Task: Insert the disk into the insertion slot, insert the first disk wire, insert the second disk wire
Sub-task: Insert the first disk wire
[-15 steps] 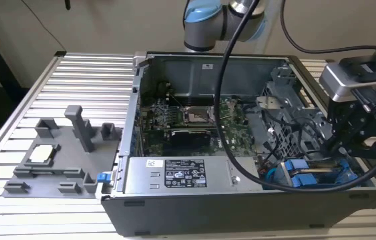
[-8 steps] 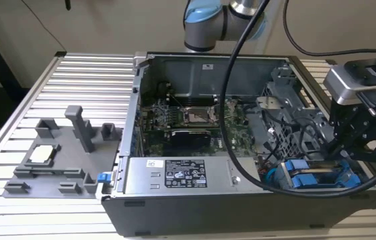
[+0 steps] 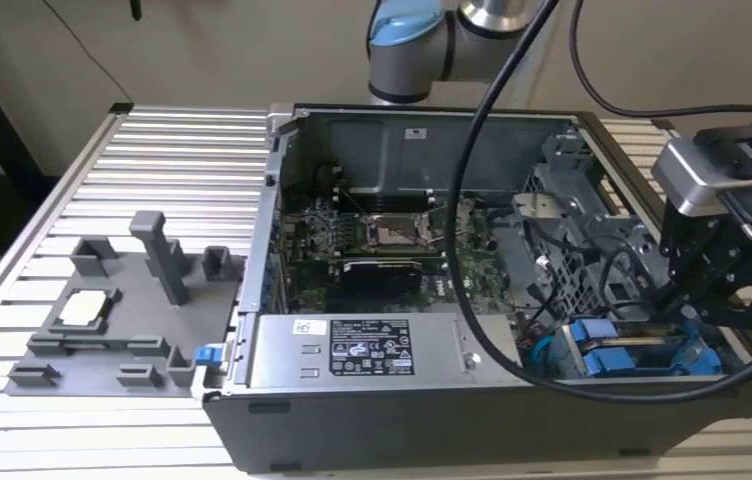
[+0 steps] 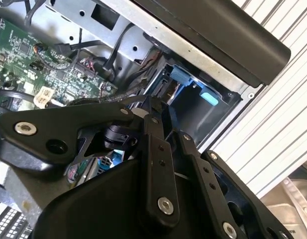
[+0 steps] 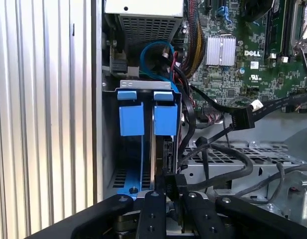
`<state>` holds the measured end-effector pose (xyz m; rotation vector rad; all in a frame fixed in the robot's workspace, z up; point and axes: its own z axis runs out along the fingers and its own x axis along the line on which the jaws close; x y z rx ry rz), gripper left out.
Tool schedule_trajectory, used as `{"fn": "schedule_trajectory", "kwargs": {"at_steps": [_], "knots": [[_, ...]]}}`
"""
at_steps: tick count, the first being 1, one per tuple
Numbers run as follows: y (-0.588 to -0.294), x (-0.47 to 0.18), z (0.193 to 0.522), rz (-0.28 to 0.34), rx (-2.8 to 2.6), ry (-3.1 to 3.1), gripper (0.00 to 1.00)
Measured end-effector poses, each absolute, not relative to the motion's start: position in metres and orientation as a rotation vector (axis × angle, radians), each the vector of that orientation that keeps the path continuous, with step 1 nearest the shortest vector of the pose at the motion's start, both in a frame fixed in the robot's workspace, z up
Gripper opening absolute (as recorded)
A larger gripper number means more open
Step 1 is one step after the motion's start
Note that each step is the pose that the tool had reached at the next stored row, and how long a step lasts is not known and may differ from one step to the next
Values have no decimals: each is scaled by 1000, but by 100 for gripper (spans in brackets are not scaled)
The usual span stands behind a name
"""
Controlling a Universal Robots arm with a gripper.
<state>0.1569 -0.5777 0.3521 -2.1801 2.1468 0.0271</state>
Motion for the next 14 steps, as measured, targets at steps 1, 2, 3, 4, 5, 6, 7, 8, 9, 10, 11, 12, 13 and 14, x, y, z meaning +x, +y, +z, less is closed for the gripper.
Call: {"fn": "schedule_trajectory", "kwargs": {"at_steps": [1,2,3,4,5,6,7,8,9,10,11,12,13,14], "knots": [[-578,157,351,29,-2179,2148,19],[-578,158,351,32,-2177,2149,19],[-578,158,350,35,-2175,2149,19],[-578,158,350,38,-2173,2150,19],[-578,159,349,41,-2171,2150,19],[-578,159,349,43,-2168,2151,19],[-578,159,348,45,-2165,2152,19],[-578,160,348,47,-2163,2153,19],[-578,160,348,49,-2160,2154,19],[-578,160,347,51,-2158,2154,19],[-578,161,347,53,-2155,2155,19],[-578,161,347,54,-2153,2156,19],[-578,161,347,55,-2152,2156,19],[-578,161,347,55,-2151,2157,19]]}}
